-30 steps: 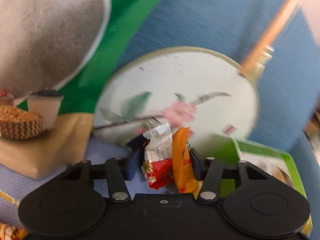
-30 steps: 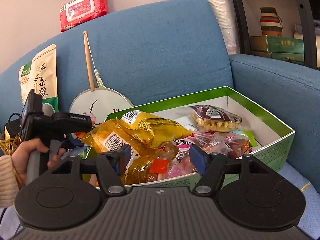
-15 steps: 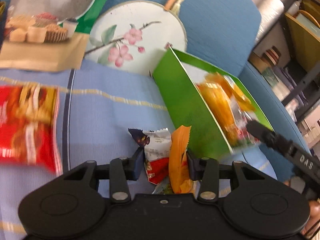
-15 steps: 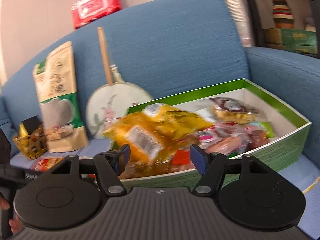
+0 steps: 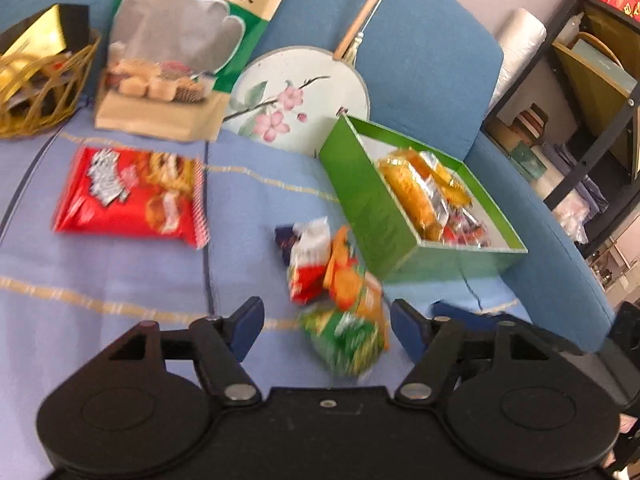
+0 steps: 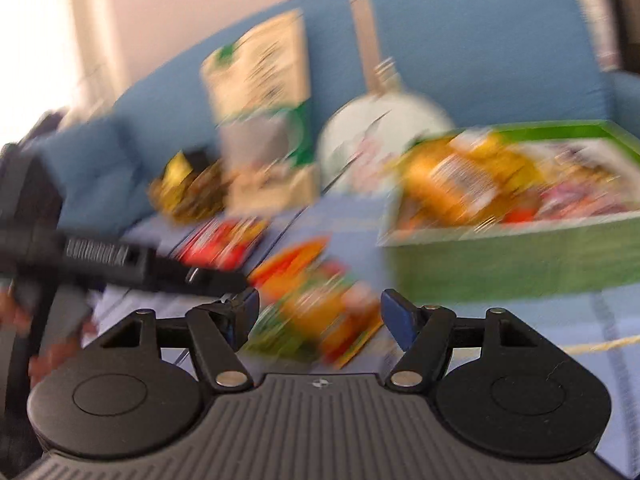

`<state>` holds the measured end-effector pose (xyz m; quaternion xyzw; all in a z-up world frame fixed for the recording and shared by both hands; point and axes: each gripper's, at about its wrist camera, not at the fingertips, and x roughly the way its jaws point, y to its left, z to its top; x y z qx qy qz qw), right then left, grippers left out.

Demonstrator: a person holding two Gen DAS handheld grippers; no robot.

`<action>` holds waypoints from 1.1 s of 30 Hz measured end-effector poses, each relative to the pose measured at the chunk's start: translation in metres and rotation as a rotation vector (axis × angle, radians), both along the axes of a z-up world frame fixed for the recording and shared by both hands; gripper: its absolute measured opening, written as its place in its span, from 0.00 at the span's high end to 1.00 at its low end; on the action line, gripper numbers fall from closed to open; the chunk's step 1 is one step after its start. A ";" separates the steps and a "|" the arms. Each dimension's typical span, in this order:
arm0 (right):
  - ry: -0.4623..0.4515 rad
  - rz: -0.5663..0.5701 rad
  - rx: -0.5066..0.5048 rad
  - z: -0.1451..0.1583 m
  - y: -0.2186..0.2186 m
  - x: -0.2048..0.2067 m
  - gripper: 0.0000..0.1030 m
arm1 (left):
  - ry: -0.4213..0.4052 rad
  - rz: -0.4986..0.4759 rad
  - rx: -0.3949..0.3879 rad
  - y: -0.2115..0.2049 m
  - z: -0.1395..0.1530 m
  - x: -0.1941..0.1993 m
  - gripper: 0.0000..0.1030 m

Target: Organize snacks

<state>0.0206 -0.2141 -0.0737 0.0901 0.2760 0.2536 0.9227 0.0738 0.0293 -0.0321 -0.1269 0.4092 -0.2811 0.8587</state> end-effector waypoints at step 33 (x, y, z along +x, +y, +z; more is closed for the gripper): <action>0.063 0.042 -0.204 -0.021 0.031 0.017 0.18 | 0.049 0.101 0.134 -0.042 -0.024 0.086 0.63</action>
